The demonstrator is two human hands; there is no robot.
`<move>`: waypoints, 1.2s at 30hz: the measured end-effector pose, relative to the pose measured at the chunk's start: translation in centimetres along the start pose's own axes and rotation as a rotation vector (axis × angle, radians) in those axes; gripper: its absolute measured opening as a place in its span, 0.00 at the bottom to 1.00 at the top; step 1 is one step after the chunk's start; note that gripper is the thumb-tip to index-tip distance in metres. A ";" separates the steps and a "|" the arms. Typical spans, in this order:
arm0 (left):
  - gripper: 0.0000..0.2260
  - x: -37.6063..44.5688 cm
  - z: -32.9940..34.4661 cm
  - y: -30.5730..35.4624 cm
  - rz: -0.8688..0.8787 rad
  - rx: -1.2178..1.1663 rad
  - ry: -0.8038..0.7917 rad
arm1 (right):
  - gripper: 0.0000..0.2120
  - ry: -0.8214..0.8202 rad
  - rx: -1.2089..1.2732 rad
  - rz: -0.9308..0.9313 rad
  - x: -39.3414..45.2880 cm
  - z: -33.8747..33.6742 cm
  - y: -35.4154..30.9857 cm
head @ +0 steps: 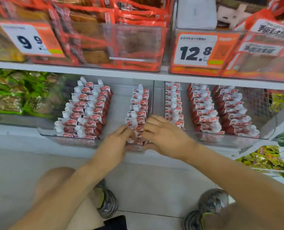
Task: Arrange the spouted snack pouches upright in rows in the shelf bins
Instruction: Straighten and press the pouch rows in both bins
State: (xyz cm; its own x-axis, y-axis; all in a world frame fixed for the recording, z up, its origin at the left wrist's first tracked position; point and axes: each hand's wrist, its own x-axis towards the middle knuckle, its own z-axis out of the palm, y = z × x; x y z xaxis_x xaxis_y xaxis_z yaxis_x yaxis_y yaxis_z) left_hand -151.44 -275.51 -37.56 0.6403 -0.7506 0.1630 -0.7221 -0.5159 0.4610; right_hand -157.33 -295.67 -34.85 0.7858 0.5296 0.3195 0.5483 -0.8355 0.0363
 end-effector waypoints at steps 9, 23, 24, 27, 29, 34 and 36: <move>0.28 8.3 -1.7 -4.1 -0.467 -0.390 -0.377 | 0.19 -0.110 0.083 0.208 -1.4 -0.6 0.6; 0.30 15.5 0.8 -4.0 -0.695 -0.657 -0.076 | 0.35 0.485 0.763 1.014 -2.3 2.7 -5.9; 0.26 16.6 1.6 -3.6 -0.704 -0.754 -0.037 | 0.35 0.470 0.765 1.022 -2.2 2.8 -5.7; 0.19 18.2 3.7 -2.8 -0.689 -0.863 -0.025 | 0.35 0.455 0.719 0.985 -1.9 2.7 -5.0; 0.19 18.0 4.0 -3.2 -0.658 -0.857 -0.066 | 0.34 0.453 0.734 0.989 -2.0 2.7 -4.6; 0.22 17.6 3.0 -3.9 -0.639 -1.015 -0.142 | 0.31 0.491 0.715 0.969 -1.8 2.4 -4.2; 0.26 17.3 2.4 -4.0 -0.694 -1.043 -0.143 | 0.32 0.492 0.729 0.965 -2.0 2.4 -4.2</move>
State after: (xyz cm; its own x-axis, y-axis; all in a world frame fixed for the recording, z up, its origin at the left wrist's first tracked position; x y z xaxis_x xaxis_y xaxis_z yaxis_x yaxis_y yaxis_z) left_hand -138.07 -287.44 -38.70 0.7201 -0.5239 -0.4549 0.3459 -0.2972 0.8899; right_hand -160.46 -292.88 -37.90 0.8458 -0.4741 0.2445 -0.0244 -0.4923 -0.8701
